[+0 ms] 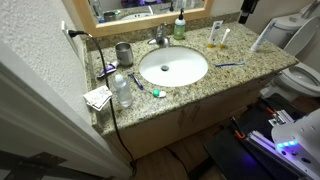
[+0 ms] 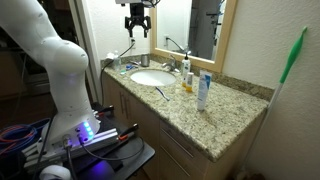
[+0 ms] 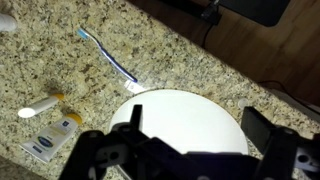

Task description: Close the contact lens case with the white lid

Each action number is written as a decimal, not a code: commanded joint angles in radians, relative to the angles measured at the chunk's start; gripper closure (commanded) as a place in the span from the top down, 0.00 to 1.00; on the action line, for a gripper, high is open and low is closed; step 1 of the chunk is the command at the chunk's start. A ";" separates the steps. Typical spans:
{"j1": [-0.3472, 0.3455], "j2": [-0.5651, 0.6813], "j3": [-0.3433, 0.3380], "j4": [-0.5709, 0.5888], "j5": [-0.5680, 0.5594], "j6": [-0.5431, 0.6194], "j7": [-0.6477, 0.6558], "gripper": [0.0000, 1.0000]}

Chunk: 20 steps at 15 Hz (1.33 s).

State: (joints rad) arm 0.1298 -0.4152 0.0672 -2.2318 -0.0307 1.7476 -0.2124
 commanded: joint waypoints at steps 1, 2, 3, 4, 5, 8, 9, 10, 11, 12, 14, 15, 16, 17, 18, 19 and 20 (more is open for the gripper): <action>0.047 0.038 0.013 -0.099 0.042 0.196 -0.070 1.00; 0.071 0.040 0.016 -0.144 0.083 0.277 -0.096 1.00; 0.097 0.045 0.023 -0.194 0.134 0.360 -0.115 1.00; 0.125 0.055 0.027 -0.235 0.183 0.437 -0.146 1.00; 0.156 0.067 0.036 -0.271 0.232 0.508 -0.179 1.00; 0.161 0.080 0.051 -0.255 0.217 0.484 -0.140 1.00; 0.162 0.081 0.054 -0.254 0.215 0.484 -0.133 1.00; 0.159 0.080 0.051 -0.249 0.215 0.483 -0.133 1.00; 0.156 0.076 0.047 -0.246 0.215 0.482 -0.133 1.00; 0.163 0.108 0.045 -0.235 0.228 0.486 -0.149 1.00; 0.193 0.167 0.074 -0.238 0.244 0.549 -0.166 1.00; 0.210 0.199 0.086 -0.235 0.262 0.583 -0.175 1.00; 0.218 0.238 0.097 -0.228 0.271 0.618 -0.174 1.00; 0.226 0.266 0.108 -0.229 0.283 0.652 -0.174 1.00; 0.226 0.298 0.120 -0.230 0.283 0.692 -0.160 1.00; 0.223 0.342 0.125 -0.233 0.296 0.730 -0.160 1.00; 0.220 0.371 0.130 -0.227 0.309 0.742 -0.162 1.00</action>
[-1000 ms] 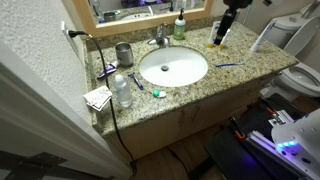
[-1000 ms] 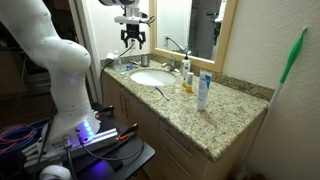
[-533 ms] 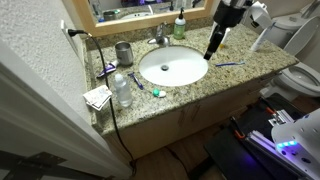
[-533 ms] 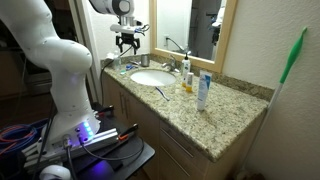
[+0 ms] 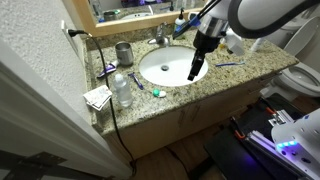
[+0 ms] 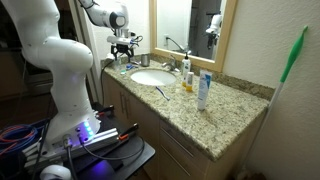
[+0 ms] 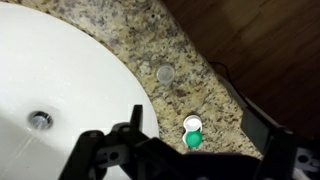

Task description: Close the contact lens case with the white lid

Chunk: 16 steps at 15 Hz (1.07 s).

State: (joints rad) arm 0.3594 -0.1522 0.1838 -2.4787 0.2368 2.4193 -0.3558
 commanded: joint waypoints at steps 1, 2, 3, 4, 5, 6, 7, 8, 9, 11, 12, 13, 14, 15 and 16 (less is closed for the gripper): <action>-0.017 0.034 0.023 0.002 0.013 0.025 -0.001 1.00; -0.020 0.061 0.028 0.003 0.014 0.036 -0.001 1.00; -0.022 0.068 0.029 0.004 0.013 0.037 -0.001 1.00; -0.021 0.064 0.030 0.005 0.013 0.036 -0.001 1.00; -0.020 0.055 0.028 0.006 0.014 0.036 -0.001 1.00; -0.019 0.048 0.028 0.006 0.014 0.035 -0.001 1.00; -0.020 0.094 0.025 0.016 0.020 0.060 -0.023 1.00; -0.020 0.117 0.029 0.011 0.014 0.094 -0.021 1.00; -0.016 0.141 0.035 0.005 0.023 0.129 -0.030 1.00; -0.017 0.181 0.048 0.001 0.038 0.186 -0.039 1.00; -0.020 0.202 0.055 -0.002 0.037 0.215 -0.039 1.00; -0.025 0.223 0.064 -0.005 0.036 0.236 -0.032 1.00; -0.030 0.243 0.072 -0.003 0.045 0.239 -0.029 1.00; -0.036 0.260 0.084 -0.009 0.064 0.233 -0.035 1.00; -0.040 0.263 0.092 -0.020 0.063 0.228 -0.022 1.00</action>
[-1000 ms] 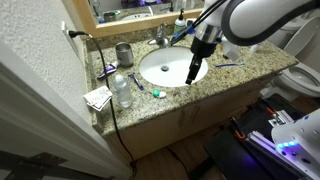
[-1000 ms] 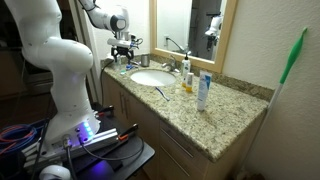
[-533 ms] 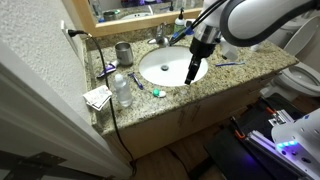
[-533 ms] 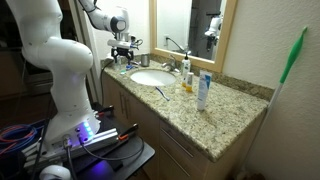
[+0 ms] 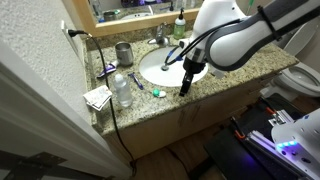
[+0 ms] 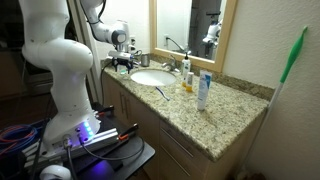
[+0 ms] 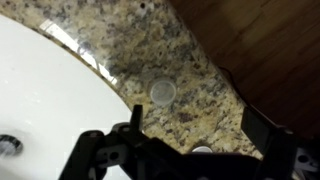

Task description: Close the contact lens case with the white lid

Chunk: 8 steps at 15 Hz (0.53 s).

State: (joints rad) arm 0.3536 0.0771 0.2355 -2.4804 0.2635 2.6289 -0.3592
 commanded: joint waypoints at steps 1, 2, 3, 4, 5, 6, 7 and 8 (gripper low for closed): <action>-0.039 0.021 0.046 -0.033 0.030 0.004 0.002 1.00; -0.042 0.030 0.049 -0.004 0.001 -0.002 0.012 1.00; -0.045 0.037 0.055 -0.006 -0.002 -0.002 0.015 1.00; -0.045 0.037 0.057 -0.005 -0.002 -0.002 0.016 1.00; -0.046 0.035 0.057 -0.004 -0.002 -0.002 0.016 1.00; -0.047 0.034 0.058 -0.003 -0.002 -0.002 0.016 1.00; -0.053 0.050 0.050 -0.003 -0.014 0.008 0.026 1.00; -0.059 0.057 0.051 -0.009 0.001 0.026 0.021 1.00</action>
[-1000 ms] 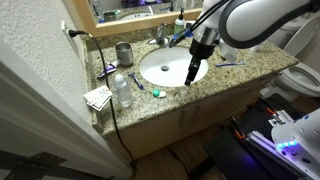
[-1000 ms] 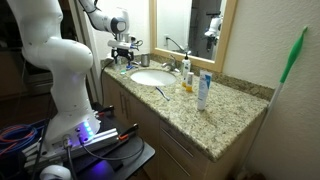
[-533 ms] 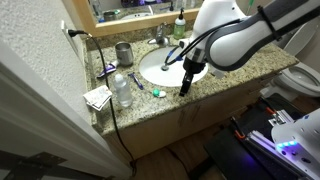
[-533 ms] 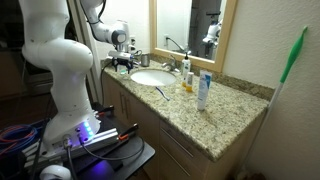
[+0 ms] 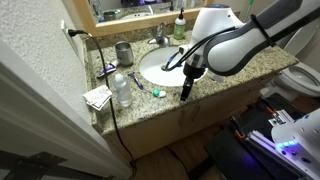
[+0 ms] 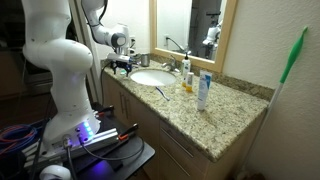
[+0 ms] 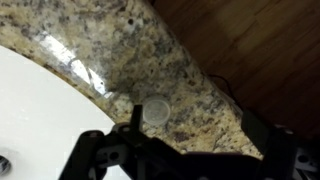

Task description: Close the contact lens case with the white lid

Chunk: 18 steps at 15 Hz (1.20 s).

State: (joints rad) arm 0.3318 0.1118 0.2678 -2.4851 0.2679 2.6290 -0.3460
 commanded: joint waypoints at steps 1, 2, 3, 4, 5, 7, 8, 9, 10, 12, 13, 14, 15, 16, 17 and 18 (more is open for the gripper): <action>-0.042 0.024 0.019 -0.008 0.005 0.035 0.011 1.00; -0.046 0.025 0.017 -0.014 -0.001 0.052 0.021 1.00; -0.050 0.023 0.016 -0.018 -0.003 0.063 0.034 1.00; -0.050 0.012 0.025 -0.002 -0.008 0.015 0.026 1.00; -0.055 0.014 0.025 -0.003 -0.008 0.023 0.031 1.00; -0.058 0.015 0.024 -0.004 -0.009 0.030 0.034 1.00; -0.058 0.016 0.024 -0.005 -0.009 0.032 0.034 1.00; -0.055 0.042 0.010 0.008 -0.052 0.034 0.072 1.00; -0.053 0.049 0.009 0.012 -0.068 0.039 0.085 1.00; -0.045 0.065 0.005 0.019 -0.125 0.047 0.140 1.00; -0.043 0.072 0.002 0.023 -0.151 0.039 0.167 1.00; -0.045 0.079 0.006 0.027 -0.161 0.039 0.177 1.00; -0.042 0.083 0.006 0.030 -0.183 0.043 0.196 1.00; -0.041 0.089 0.007 0.034 -0.197 0.045 0.207 1.00; -0.039 0.094 0.008 0.039 -0.211 0.039 0.219 0.93; -0.038 0.099 0.008 0.042 -0.223 0.033 0.227 0.73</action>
State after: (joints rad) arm 0.2974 0.1783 0.2695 -2.4679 0.0857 2.6633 -0.1523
